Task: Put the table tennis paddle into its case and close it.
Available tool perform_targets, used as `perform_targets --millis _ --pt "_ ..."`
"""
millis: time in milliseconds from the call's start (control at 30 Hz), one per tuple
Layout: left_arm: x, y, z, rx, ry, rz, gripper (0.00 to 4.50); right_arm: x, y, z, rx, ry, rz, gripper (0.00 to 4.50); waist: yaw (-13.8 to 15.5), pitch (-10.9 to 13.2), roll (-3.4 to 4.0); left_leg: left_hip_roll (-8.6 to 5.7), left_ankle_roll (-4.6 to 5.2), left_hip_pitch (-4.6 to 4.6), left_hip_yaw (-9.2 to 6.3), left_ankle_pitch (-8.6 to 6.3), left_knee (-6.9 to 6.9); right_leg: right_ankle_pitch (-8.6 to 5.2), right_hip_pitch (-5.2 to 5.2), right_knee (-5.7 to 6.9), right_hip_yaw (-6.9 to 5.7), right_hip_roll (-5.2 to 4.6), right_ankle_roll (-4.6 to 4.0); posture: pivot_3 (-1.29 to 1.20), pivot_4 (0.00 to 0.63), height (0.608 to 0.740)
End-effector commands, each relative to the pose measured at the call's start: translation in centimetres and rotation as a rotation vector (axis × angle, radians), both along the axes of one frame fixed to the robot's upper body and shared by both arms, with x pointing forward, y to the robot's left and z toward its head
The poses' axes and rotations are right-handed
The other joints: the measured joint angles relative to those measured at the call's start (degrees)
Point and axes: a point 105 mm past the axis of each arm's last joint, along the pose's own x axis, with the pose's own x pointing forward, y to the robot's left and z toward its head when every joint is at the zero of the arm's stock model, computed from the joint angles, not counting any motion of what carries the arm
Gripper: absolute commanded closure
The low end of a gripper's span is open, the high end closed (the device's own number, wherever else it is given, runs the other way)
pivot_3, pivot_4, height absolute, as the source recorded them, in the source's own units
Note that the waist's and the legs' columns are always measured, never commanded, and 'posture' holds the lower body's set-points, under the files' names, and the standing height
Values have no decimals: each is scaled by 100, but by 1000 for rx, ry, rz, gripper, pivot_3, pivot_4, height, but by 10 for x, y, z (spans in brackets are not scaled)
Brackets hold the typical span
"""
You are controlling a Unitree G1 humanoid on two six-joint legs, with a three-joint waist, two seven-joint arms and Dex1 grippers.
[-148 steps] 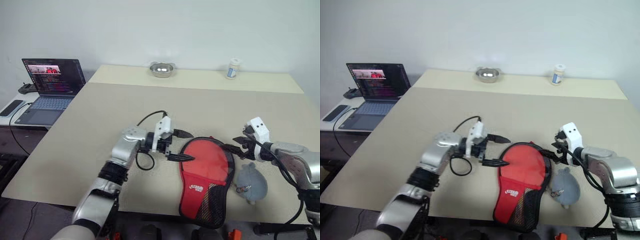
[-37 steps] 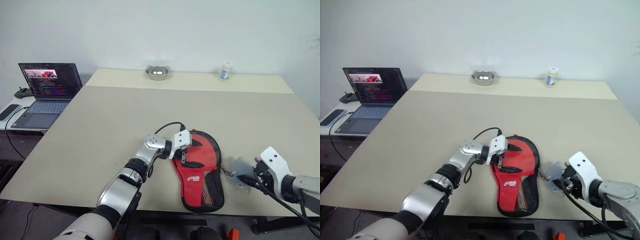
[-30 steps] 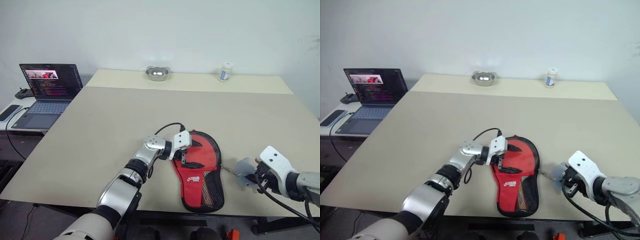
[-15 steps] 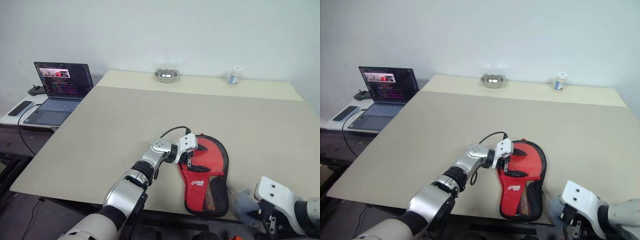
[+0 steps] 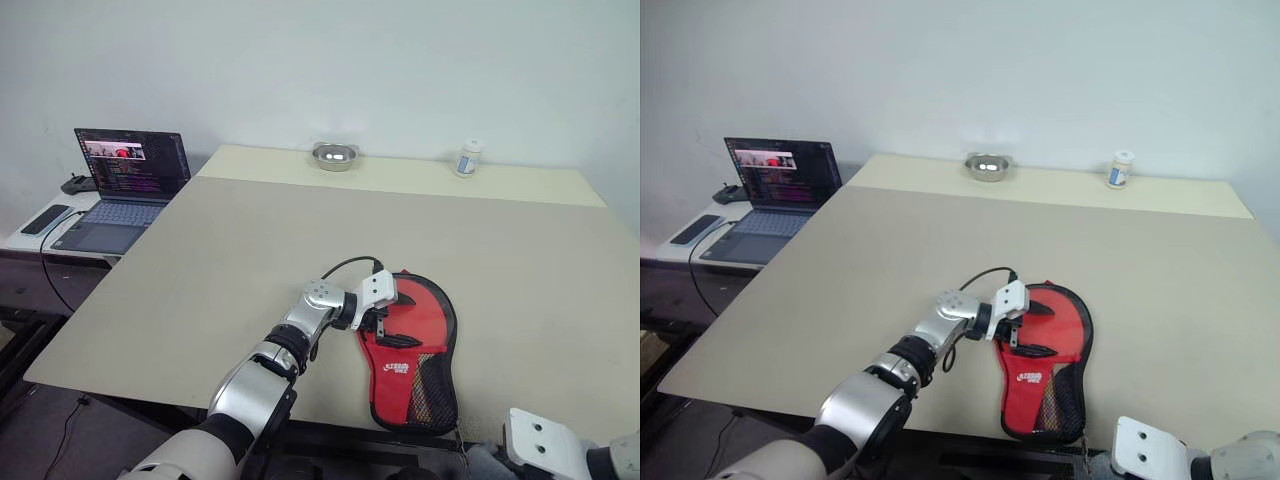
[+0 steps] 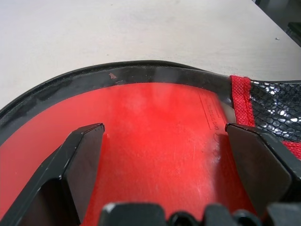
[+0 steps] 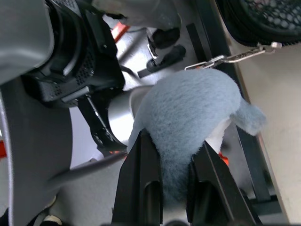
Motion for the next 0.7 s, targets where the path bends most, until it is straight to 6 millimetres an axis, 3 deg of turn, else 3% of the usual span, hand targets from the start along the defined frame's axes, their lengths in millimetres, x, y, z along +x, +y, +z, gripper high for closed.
perform_targets --millis 33,133,167,333,467,600,700 --pt "-20 8 -43 133 116 -21 0 -1 7 3 15 -28 21 4313 0 0 0 0 0 0 0 0 0 0 0 -1 0 0 0 0 150 740" --pt "-20 7 -42 134 111 -25 0 5 3 3 -1 -61 -11 4313 1 1 -1 0 0 0 -2 0 0 -1 0 -1 -2 -1 1 0 150 740" --pt "-20 7 -42 134 110 -26 0 6 2 4 -5 -63 -13 3590 1 1 -1 0 0 0 -2 0 0 -1 0 -2 -2 -1 1 0 150 740" --pt "-20 5 -39 129 104 -38 0 10 -1 9 -16 -83 -10 1954 1 1 -1 0 0 0 -2 0 0 -1 1 -3 -3 -2 2 0 150 740" --pt "-21 -1 -33 103 101 -53 0 24 -20 25 -75 -158 -66 552 11 2 -2 0 -1 -1 -3 0 0 -1 0 -5 -6 -3 2 0 150 740" --pt "-19 -6 -26 68 107 -50 0 40 -30 50 -25 -238 -123 552 18 2 -2 0 1 -3 -5 -2 -1 2 2 -18 -10 -4 6 0 150 740" --pt "-18 -13 -14 27 81 -72 0 65 -35 63 50 -344 -204 552 14 7 -1 1 2 -1 -12 -2 -3 7 0 -36 -17 -3 13 0 150 740"
